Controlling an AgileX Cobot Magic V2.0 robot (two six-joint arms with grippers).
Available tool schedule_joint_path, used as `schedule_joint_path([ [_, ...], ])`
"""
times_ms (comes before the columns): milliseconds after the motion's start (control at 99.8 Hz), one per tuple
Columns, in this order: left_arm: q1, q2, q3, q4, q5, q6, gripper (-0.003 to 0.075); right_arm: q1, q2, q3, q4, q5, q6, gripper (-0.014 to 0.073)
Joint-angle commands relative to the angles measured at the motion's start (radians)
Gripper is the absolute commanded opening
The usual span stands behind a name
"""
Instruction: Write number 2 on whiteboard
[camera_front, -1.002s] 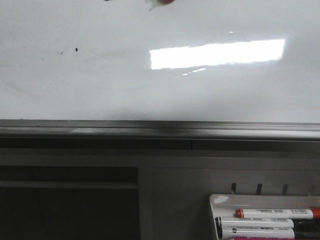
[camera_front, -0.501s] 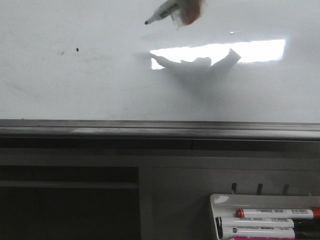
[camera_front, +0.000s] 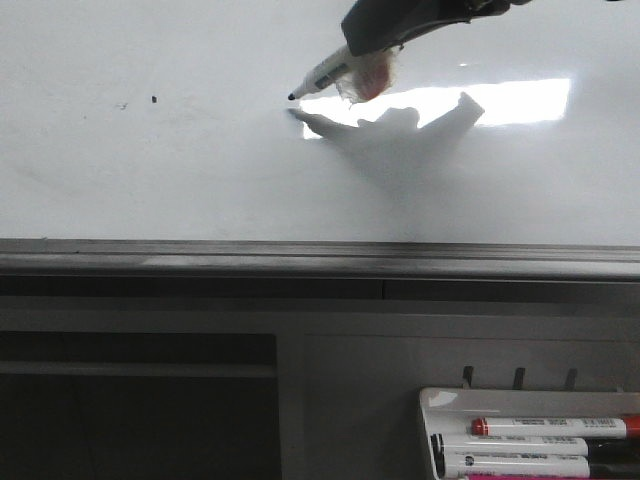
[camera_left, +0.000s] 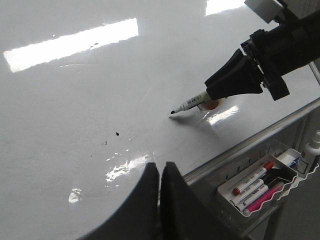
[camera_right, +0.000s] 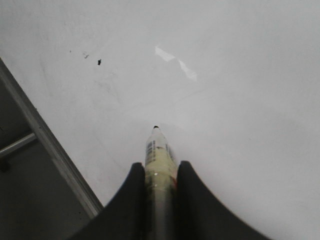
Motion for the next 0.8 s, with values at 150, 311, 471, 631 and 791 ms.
schedule_joint_path([
  [150,0.003,0.01,-0.025,-0.012,-0.079,-0.013,-0.002,-0.007,-0.007,-0.034,0.011,-0.086,-0.002,-0.007],
  [311,0.003,0.01,-0.025,-0.013,-0.079,-0.013,-0.002,-0.06,-0.006,-0.034,0.011,-0.077,-0.002,-0.007],
  [471,0.003,0.01,-0.025,-0.013,-0.079,-0.013,-0.002,-0.157,-0.012,-0.034,-0.003,0.01,-0.002,-0.006],
  [631,0.003,0.01,-0.025,-0.013,-0.079,-0.013,-0.002,-0.23,-0.047,-0.034,-0.067,0.105,0.048,-0.006],
  [791,0.003,0.01,-0.025,-0.013,-0.079,-0.013,-0.002,-0.235,-0.074,-0.031,-0.142,0.19,0.135,-0.006],
])
